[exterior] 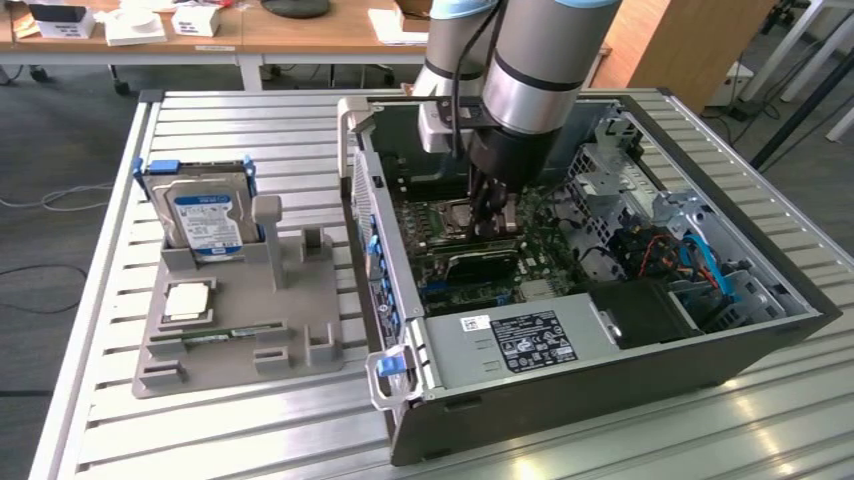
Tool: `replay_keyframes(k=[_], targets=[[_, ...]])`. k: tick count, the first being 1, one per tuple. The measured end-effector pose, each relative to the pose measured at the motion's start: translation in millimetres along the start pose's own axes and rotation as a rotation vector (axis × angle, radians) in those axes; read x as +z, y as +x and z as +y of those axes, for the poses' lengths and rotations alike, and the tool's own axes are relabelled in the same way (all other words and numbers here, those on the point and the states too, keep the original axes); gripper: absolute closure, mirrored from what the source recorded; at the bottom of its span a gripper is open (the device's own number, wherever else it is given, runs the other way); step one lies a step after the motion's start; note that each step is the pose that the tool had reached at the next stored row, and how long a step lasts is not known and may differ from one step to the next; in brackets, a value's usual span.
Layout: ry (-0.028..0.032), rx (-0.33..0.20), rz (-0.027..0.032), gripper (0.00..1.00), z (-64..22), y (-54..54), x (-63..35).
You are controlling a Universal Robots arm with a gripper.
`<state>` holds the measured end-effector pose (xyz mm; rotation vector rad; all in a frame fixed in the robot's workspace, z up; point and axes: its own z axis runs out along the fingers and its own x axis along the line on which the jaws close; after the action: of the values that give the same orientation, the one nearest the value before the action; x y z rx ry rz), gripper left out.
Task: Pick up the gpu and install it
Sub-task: 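Press down on the gpu until it lock into place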
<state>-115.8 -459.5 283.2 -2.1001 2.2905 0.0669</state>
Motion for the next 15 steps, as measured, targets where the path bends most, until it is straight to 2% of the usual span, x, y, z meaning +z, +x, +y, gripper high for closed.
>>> replay_keyframes(k=[10, 15], targets=[[0.0000, 0.000, 0.0000, 0.89, 0.2, -1.3, -24.2], [0.0000, 0.000, -0.0002, 0.89, 0.2, -1.5, -27.8]])
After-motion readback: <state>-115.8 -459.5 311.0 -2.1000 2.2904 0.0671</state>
